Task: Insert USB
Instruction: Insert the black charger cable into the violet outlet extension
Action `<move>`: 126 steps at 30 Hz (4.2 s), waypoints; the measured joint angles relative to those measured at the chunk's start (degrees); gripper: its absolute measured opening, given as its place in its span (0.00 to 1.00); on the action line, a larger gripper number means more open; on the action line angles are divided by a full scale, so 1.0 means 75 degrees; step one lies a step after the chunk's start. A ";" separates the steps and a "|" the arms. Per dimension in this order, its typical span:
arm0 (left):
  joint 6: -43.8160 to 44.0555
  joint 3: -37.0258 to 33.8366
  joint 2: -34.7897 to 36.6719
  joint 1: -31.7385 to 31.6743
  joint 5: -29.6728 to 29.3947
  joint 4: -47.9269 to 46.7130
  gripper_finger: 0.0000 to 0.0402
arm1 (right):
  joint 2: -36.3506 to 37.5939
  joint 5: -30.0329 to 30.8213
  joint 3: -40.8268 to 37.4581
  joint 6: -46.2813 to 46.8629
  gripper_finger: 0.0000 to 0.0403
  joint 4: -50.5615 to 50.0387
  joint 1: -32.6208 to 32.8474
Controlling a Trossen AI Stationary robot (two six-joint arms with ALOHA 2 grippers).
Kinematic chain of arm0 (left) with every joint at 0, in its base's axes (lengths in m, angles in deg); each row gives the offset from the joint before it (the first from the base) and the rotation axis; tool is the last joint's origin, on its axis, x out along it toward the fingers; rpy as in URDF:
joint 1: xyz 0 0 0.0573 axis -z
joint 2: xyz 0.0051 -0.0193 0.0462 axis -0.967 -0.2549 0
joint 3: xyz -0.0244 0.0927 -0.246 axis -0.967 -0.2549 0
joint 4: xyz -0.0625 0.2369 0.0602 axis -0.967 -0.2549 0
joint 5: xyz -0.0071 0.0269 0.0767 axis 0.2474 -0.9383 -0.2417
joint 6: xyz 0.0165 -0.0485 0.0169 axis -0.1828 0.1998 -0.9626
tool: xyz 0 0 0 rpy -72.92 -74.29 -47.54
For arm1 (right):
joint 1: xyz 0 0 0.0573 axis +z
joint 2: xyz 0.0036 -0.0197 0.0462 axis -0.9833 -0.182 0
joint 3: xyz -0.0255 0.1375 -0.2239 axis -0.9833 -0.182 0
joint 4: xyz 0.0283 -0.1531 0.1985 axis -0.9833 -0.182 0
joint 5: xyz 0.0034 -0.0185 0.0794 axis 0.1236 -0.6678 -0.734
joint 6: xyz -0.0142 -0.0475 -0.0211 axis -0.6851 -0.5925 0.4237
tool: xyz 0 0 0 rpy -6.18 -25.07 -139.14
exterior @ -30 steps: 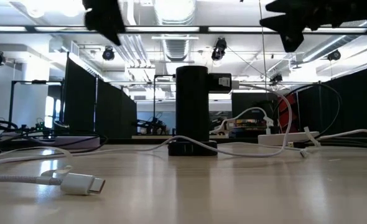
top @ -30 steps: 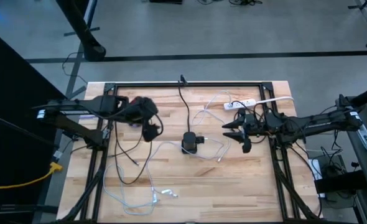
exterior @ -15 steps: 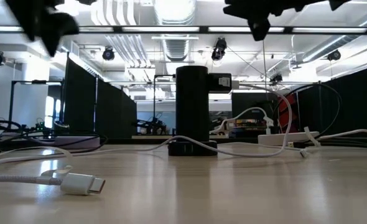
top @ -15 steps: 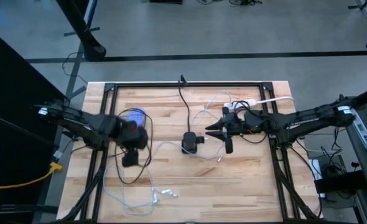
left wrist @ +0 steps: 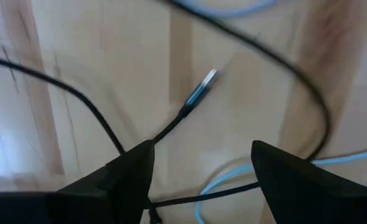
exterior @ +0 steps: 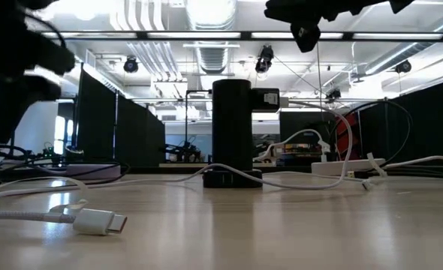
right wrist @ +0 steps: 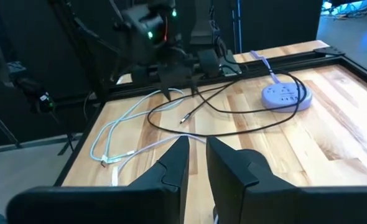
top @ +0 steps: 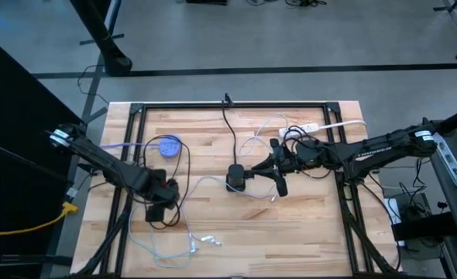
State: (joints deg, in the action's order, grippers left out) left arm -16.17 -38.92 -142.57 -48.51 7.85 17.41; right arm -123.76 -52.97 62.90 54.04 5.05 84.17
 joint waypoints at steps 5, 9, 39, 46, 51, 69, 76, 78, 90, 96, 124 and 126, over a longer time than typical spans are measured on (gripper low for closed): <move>-0.0102 -0.0661 0.0003 0.0000 0.0000 0.0747 0.64 | 0.0000 0.0007 0.0000 0.0003 0.10 0.0002 0.0012; -0.0121 -0.1050 0.0003 0.0000 -0.0093 0.1652 0.62 | 0.0000 0.0004 0.0000 0.0105 0.11 0.0003 0.0013; 0.0709 -0.0729 -0.0012 -0.0058 -0.0467 0.0997 0.00 | 0.0097 0.0012 0.0318 0.0108 0.07 0.0460 0.0243; 0.0258 0.1296 -0.0006 -0.0154 -0.1149 -0.0712 0.00 | 0.0079 0.0021 0.1303 -0.0788 0.05 0.0408 0.0394; -0.0003 0.2804 -0.0006 -0.0390 -0.2200 -0.1439 0.00 | -0.0113 0.0026 0.2094 -0.0521 0.06 0.0354 0.0392; -0.0930 0.6124 -0.0992 -0.0600 -0.3815 -0.1492 0.00 | -0.2869 -0.0881 0.5695 0.2323 0.30 -0.2988 0.0296; -0.0930 0.6405 -0.1434 -0.0600 -0.3815 -0.1409 0.00 | -0.3615 -0.0989 0.6628 0.2910 0.39 -0.3769 0.0189; -0.0930 0.6408 -0.1477 -0.0600 -0.3812 -0.1244 0.00 | -0.3762 -0.0987 0.6679 0.3188 0.40 -0.3809 0.0166; -0.0930 0.6408 -0.1504 -0.0600 -0.3811 -0.1058 0.00 | -0.4077 -0.0927 0.6770 0.3748 0.33 -0.4061 0.0127; -0.0933 0.6408 -0.1504 -0.0600 -0.3812 -0.1124 0.00 | -0.4032 -0.0920 0.6770 0.3653 0.34 -0.4182 0.0107; -0.1057 0.6364 -0.1504 -0.0621 -0.3800 -0.1115 0.00 | -0.4362 -0.0850 0.6808 0.3119 0.37 -0.4409 -0.0177; -0.1052 0.6361 -0.1504 -0.0621 -0.3800 -0.1112 0.00 | -0.4303 -0.0853 0.6854 0.3082 0.37 -0.4395 -0.0174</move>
State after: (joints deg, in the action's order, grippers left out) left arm -24.06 8.80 -153.85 -53.17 -20.65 9.07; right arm -156.03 -59.37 114.31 77.16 -27.92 82.87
